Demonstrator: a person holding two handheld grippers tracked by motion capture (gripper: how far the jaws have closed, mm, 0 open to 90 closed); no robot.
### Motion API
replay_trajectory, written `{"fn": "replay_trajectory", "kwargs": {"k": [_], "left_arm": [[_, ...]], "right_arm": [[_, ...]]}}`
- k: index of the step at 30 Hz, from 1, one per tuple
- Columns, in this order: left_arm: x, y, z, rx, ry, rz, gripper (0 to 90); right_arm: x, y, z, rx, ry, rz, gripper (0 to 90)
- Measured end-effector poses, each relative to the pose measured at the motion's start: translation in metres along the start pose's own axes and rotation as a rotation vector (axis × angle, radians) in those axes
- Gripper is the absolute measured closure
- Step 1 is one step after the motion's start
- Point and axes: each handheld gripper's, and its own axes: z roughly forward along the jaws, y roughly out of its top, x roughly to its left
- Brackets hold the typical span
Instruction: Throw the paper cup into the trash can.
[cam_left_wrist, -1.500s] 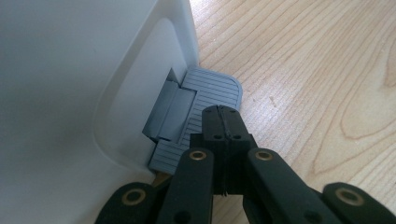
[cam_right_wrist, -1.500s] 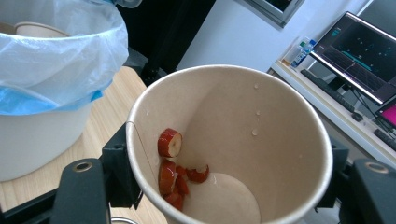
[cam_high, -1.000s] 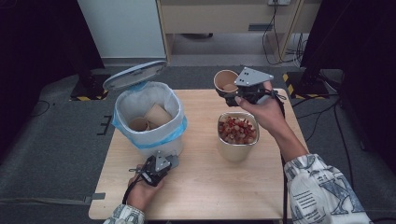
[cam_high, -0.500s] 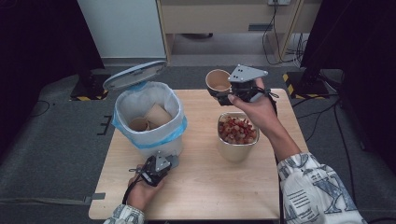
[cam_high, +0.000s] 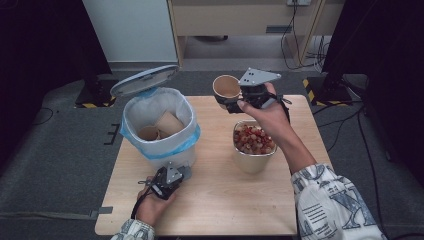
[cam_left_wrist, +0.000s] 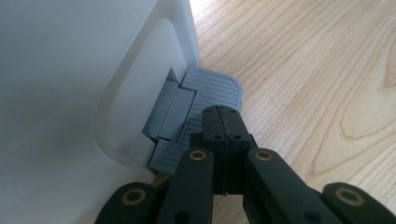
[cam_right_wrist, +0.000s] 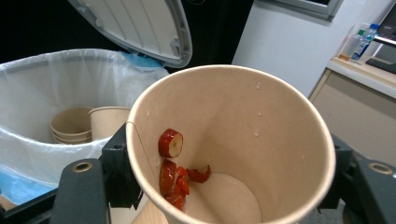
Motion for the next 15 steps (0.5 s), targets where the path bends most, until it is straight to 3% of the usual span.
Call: {"fn": "replay_trajectory", "kwargs": {"k": [15], "left_arm": [[0.0, 0.0, 0.0, -0.004, 0.0, -0.005, 90.0]], "right_arm": [[0.013, 0.017, 0.013, -0.02, 0.063, 0.053, 29.4]]}}
